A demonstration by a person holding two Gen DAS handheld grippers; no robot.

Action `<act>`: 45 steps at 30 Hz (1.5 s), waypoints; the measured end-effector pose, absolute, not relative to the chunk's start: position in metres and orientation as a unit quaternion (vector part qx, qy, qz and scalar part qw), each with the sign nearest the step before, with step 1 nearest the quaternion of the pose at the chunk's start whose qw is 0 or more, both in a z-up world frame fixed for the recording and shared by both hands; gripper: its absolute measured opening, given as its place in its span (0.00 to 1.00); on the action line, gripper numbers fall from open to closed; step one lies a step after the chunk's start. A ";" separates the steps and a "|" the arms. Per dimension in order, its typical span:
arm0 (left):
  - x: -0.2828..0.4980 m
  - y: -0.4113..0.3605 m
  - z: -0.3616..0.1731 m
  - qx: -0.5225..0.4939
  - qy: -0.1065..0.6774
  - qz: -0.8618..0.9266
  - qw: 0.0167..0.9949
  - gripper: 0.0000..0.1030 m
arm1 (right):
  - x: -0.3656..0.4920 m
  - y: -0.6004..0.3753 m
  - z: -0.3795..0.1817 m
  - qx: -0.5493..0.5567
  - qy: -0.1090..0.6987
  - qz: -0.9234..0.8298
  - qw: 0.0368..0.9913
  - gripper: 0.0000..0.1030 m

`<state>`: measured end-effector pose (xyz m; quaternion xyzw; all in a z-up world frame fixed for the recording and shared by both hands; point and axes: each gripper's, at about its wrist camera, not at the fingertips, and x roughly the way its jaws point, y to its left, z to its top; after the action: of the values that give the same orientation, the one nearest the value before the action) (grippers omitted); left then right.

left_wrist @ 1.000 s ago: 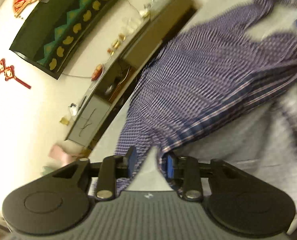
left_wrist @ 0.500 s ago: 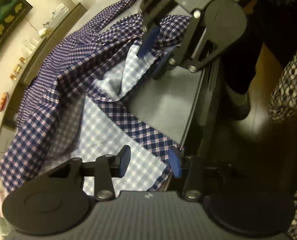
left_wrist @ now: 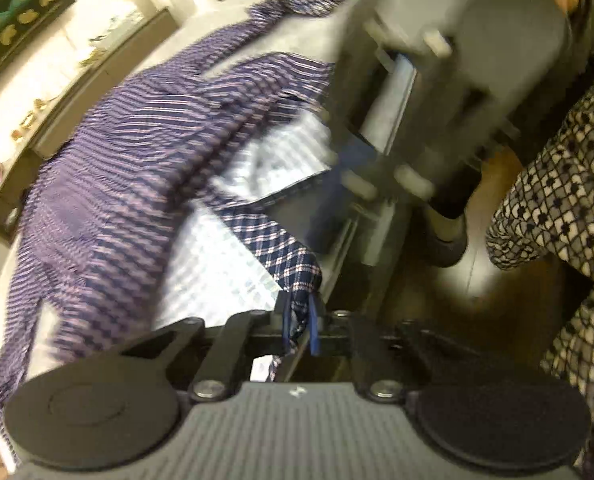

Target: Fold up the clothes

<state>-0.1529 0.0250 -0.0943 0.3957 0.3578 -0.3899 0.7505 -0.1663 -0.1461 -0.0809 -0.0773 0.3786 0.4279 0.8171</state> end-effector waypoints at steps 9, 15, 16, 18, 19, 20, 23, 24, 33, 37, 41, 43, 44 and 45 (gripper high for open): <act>-0.126 0.025 -0.071 0.361 0.321 -0.375 0.791 0.17 | -0.168 -0.235 -0.076 -0.067 0.382 0.260 0.884 0.37; -0.148 -0.044 -0.099 0.438 0.233 -0.426 0.756 0.30 | -0.192 -0.226 -0.087 -0.163 0.376 0.230 0.883 0.42; -0.147 -0.052 -0.105 0.448 0.231 -0.434 0.747 0.31 | -0.190 -0.224 -0.087 -0.175 0.376 0.219 0.883 0.48; -0.146 -0.066 -0.118 0.465 0.228 -0.449 0.728 0.31 | -0.188 -0.220 -0.088 -0.198 0.376 0.197 0.884 0.49; -0.144 -0.070 -0.124 0.473 0.229 -0.453 0.720 0.31 | -0.186 -0.218 -0.089 -0.208 0.376 0.186 0.883 0.49; -0.142 -0.074 -0.131 0.480 0.231 -0.458 0.712 0.31 | -0.182 -0.222 -0.091 -0.205 0.388 0.182 0.880 0.49; -0.139 -0.085 -0.145 0.483 0.232 -0.452 0.713 0.18 | -0.170 -0.226 -0.098 -0.189 0.404 0.179 0.877 0.46; -0.134 -0.086 -0.145 0.475 0.237 -0.450 0.718 0.07 | -0.166 -0.226 -0.100 -0.185 0.411 0.178 0.875 0.44; -0.142 -0.025 -0.082 0.361 0.248 -0.447 0.780 0.00 | -0.179 -0.270 -0.070 -0.159 0.396 0.135 0.894 0.00; -0.143 -0.021 -0.093 0.372 0.258 -0.441 0.775 0.00 | -0.189 -0.306 -0.065 -0.155 0.420 0.081 0.890 0.00; -0.144 -0.016 -0.103 0.383 0.268 -0.434 0.770 0.06 | -0.191 -0.289 -0.062 -0.180 0.414 0.081 0.889 0.11; -0.145 -0.014 -0.108 0.389 0.274 -0.431 0.767 0.14 | -0.192 -0.263 -0.063 -0.200 0.395 0.120 0.889 0.24; -0.149 -0.021 -0.109 0.396 0.253 -0.440 0.765 0.23 | -0.191 -0.248 -0.067 -0.220 0.388 0.142 0.884 0.36; -0.152 -0.028 -0.110 0.403 0.231 -0.450 0.763 0.30 | -0.189 -0.237 -0.074 -0.237 0.386 0.149 0.879 0.40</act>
<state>-0.1523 -0.0275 -0.1102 0.4025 0.2308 -0.4497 0.7632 -0.1890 -0.2369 -0.0739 -0.2369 0.3860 0.1487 0.8791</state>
